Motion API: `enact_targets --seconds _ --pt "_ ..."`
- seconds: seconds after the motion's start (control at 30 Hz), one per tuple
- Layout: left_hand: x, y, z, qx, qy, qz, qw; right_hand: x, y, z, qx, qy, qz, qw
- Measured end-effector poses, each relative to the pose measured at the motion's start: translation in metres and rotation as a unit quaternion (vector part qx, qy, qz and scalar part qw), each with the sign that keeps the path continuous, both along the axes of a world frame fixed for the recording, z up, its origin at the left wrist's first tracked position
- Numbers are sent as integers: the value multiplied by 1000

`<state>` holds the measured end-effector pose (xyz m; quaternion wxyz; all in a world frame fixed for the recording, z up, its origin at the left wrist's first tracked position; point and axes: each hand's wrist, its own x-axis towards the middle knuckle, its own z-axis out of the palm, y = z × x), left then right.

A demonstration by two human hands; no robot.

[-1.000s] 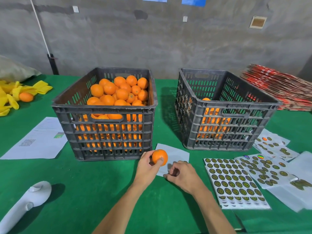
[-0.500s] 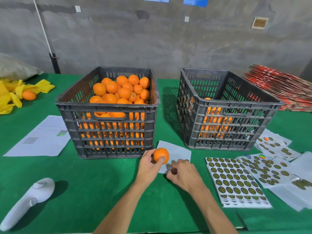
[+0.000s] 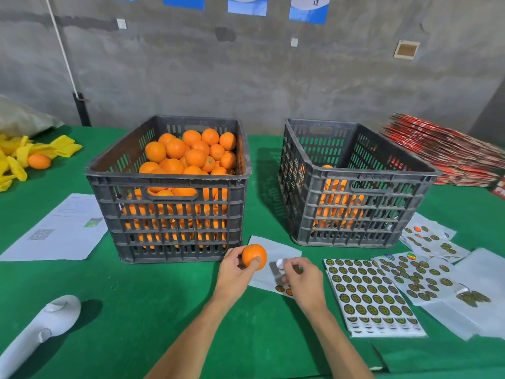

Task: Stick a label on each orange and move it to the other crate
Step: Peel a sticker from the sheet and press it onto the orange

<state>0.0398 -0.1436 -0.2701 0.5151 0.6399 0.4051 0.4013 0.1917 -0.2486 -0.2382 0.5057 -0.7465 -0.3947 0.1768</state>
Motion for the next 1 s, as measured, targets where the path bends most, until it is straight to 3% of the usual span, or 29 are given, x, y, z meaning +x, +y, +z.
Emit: enact_targets --seconds 0.07,0.17,0.27,0.47,0.73,0.9,1.0 --pt "0 -4 5 9 -26 3 1000 -3 3 9 23 -126 -5 992" --pt "0 -13 15 17 -82 7 996 -8 8 31 60 -362 -46 929" --pt "3 -23 33 32 -116 -11 993 -9 10 54 137 -475 -35 869" --pt "3 -29 99 53 -172 -42 983 -10 5 90 244 -425 49 870" --pt "11 -9 182 152 -153 -24 976 -2 13 168 213 -411 131 876" --pt "22 15 219 220 -49 -5 974 17 37 199 203 -377 120 896" --pt "12 38 239 331 45 52 941 44 48 212 165 -397 47 902"
